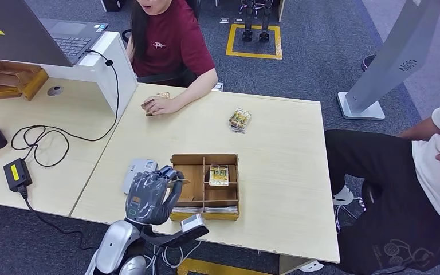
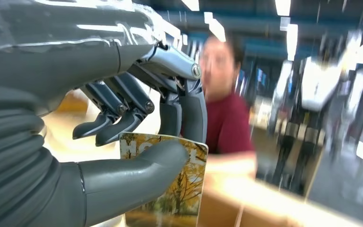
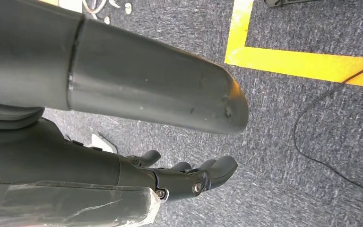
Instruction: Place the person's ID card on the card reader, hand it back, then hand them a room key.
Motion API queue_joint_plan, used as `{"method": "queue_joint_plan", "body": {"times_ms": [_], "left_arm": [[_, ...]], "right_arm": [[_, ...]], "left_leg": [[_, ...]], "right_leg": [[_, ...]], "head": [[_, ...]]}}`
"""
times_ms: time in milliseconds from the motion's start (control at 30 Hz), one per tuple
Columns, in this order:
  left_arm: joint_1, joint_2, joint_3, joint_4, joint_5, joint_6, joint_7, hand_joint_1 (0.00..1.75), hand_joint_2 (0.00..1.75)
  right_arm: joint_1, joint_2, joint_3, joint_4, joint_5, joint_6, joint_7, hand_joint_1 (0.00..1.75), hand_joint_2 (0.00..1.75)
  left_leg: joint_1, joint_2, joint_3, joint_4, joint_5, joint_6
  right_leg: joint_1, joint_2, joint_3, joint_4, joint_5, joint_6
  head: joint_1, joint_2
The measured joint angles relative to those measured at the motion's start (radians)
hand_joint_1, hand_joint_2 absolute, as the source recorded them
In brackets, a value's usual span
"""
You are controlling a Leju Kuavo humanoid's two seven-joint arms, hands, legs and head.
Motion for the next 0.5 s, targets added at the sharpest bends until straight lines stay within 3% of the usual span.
{"method": "queue_joint_plan", "body": {"times_ms": [300, 500], "left_arm": [[-0.085, 0.003, 0.007, -0.167, -0.071, -0.010, 0.083, 1.75, 1.75], [-0.155, -0.005, 0.113, -0.157, -0.083, -0.028, 0.137, 1.75, 1.75]], "right_arm": [[-0.001, 0.000, -0.001, 0.000, 0.017, 0.002, 0.001, 0.00, 0.00], [-0.002, 0.000, 0.005, 0.000, 0.029, 0.008, -0.001, 0.00, 0.00]], "left_leg": [[0.000, 0.000, 0.000, 0.000, 0.000, 0.000], [0.000, 0.000, 0.000, 0.000, 0.000, 0.000]], "right_leg": [[0.000, 0.000, 0.000, 0.000, 0.000, 0.000], [0.000, 0.000, 0.000, 0.000, 0.000, 0.000]], "head": [[0.000, 0.000], [0.000, 0.000]]}}
